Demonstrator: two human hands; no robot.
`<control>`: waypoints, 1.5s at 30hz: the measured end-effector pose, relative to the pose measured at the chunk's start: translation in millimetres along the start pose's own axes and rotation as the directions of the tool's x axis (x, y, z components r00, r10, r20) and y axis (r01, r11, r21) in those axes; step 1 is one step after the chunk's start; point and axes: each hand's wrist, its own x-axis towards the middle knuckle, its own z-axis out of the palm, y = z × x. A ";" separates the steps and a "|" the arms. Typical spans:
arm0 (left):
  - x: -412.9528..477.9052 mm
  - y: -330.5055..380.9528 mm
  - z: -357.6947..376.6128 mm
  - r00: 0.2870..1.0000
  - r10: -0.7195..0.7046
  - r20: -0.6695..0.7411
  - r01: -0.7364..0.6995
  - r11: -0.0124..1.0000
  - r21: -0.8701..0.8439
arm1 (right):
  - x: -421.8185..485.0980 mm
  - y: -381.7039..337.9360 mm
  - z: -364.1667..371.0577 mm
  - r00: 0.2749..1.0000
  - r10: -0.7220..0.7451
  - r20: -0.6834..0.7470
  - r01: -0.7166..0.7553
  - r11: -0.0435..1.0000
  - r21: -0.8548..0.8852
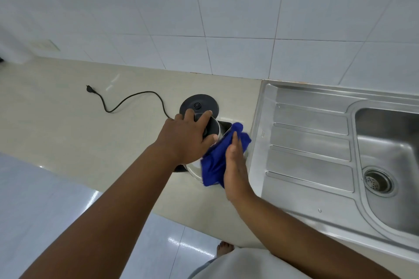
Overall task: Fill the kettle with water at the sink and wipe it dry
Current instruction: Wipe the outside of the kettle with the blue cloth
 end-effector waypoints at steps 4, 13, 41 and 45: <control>1.4 4.9 -2.2 1.000 -0.021 0.012 0.022 1.000 -0.022 | -21.7 7.3 5.0 0.959 -0.277 0.059 0.283 0.919 -0.275; 1.7 14.0 -0.1 0.992 -0.127 -0.015 0.127 0.992 0.026 | -1.1 -2.6 -2.5 0.995 -0.096 0.005 0.096 0.984 -0.152; 19.1 25.3 -3.0 0.928 -0.373 0.017 0.373 0.927 -0.038 | -18.9 20.9 3.0 0.997 -0.046 0.062 0.054 0.988 -0.147; 22.5 24.1 -1.3 0.930 -0.368 -0.005 0.366 0.928 -0.067 | -42.7 19.6 10.0 0.931 -0.300 0.209 0.354 0.882 -0.310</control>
